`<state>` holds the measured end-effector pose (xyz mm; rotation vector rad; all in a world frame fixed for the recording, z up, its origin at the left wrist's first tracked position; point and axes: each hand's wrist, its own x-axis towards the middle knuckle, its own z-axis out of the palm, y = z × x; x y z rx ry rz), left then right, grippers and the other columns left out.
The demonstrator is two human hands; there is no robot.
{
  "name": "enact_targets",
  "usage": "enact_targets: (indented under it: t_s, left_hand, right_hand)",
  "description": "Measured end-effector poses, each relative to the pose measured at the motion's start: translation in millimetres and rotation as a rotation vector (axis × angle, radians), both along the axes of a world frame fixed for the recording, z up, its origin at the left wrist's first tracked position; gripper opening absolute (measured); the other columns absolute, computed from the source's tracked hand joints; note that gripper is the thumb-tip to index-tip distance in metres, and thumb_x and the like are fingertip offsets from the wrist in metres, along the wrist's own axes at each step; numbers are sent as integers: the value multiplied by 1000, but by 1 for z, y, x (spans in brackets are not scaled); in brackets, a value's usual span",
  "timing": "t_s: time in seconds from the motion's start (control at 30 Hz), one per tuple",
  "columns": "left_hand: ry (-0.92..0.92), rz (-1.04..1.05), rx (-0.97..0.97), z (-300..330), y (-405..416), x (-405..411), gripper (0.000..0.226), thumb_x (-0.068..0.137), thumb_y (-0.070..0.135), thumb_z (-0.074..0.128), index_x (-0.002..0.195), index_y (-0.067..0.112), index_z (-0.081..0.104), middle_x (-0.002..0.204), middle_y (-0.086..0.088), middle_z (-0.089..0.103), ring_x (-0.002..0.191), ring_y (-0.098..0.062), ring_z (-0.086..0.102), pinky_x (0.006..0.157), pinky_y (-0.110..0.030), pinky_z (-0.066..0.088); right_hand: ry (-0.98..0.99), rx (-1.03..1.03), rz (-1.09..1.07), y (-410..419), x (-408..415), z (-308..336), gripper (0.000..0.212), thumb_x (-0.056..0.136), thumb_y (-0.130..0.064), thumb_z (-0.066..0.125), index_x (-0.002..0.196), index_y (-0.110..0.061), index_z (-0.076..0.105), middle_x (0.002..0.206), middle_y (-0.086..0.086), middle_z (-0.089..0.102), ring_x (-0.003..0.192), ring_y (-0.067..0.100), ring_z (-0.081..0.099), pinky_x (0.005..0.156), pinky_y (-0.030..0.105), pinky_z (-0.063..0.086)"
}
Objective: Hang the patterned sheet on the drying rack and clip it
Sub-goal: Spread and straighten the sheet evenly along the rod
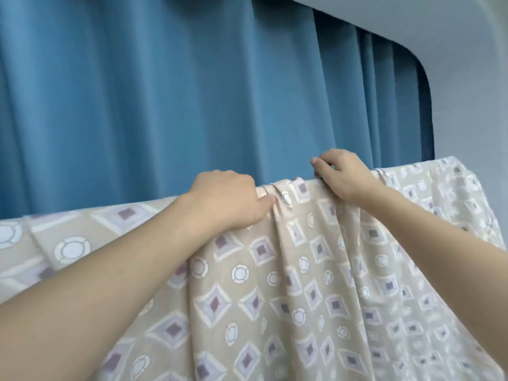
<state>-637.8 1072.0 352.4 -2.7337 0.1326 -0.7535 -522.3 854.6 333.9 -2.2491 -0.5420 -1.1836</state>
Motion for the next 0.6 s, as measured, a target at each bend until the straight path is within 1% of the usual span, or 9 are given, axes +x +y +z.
enact_targets:
  t_s: [0.1, 0.2, 0.3, 0.33, 0.37, 0.43, 0.5, 0.57, 0.6]
  left_hand:
    - [-180, -153, 85, -15, -24, 14, 56, 90, 69, 31, 117, 21, 42, 111, -2, 54, 101, -27, 53, 72, -36, 37]
    - [-214, -351, 264, -33, -46, 28, 68, 83, 70, 44, 132, 26, 33, 129, -5, 43, 115, -25, 43, 91, -39, 35]
    - [-216, -381, 478, -44, -63, 41, 80, 75, 64, 55, 141, 31, 26, 154, -11, 15, 140, -29, 18, 114, -50, 16]
    - [-200, -378, 505, -47, -67, 44, 80, 76, 58, 58, 143, 31, 25, 157, -10, 8, 144, -29, 11, 116, -52, 10]
    - [-198, -371, 518, -49, -71, 48, 78, 77, 49, 59, 144, 30, 25, 158, -9, 8, 145, -29, 10, 116, -53, 12]
    - [-266, -367, 551, -50, -79, 56, 67, 79, 27, 52, 142, 25, 32, 153, -11, 24, 136, -33, 29, 104, -49, 30]
    - [-384, -378, 616, -48, -83, 62, 48, 76, 9, 35, 122, 17, 49, 131, -11, 48, 108, -32, 49, 77, -40, 39]
    - [-502, -400, 686, -41, -85, 66, 44, 75, -3, 16, 92, 15, 51, 97, -8, 53, 78, -25, 40, 62, -36, 28]
    - [-558, -404, 708, -37, -85, 71, 42, 75, -6, 13, 83, 16, 48, 86, -6, 48, 73, -23, 30, 61, -36, 23]
  right_hand:
    - [-182, 42, -90, -34, 3, -18, 47, 93, -50, 35, 77, -11, 53, 77, 1, 50, 80, 27, 47, 76, 42, 39]
    - [-161, 14, -78, -66, 1, -39, 58, 87, -68, 33, 74, -13, 45, 73, -1, 49, 72, 22, 45, 64, 36, 34]
    - [201, -245, -285, -85, 0, -58, 69, 77, -84, 31, 73, -17, 47, 73, -2, 54, 73, 21, 52, 63, 36, 38]
    - [322, -326, -352, -88, 4, -62, 68, 76, -84, 34, 72, -18, 49, 73, -3, 56, 73, 21, 54, 65, 37, 41]
    - [401, -358, -361, -89, 8, -67, 66, 78, -82, 38, 71, -17, 50, 72, -3, 58, 73, 20, 56, 66, 36, 44]
    - [479, -227, -173, -94, 15, -72, 58, 87, -67, 48, 68, -13, 54, 67, -2, 63, 67, 18, 60, 65, 33, 48]
    - [550, 11, 89, -95, 19, -71, 46, 95, -43, 54, 65, -9, 55, 60, 2, 65, 56, 18, 61, 56, 27, 47]
    - [561, 114, 223, -100, 20, -61, 40, 97, -29, 56, 62, -10, 52, 54, 4, 61, 47, 17, 57, 50, 25, 45]
    - [551, 150, 265, -102, 20, -54, 39, 97, -26, 56, 62, -10, 51, 53, 6, 60, 46, 16, 56, 48, 24, 45]
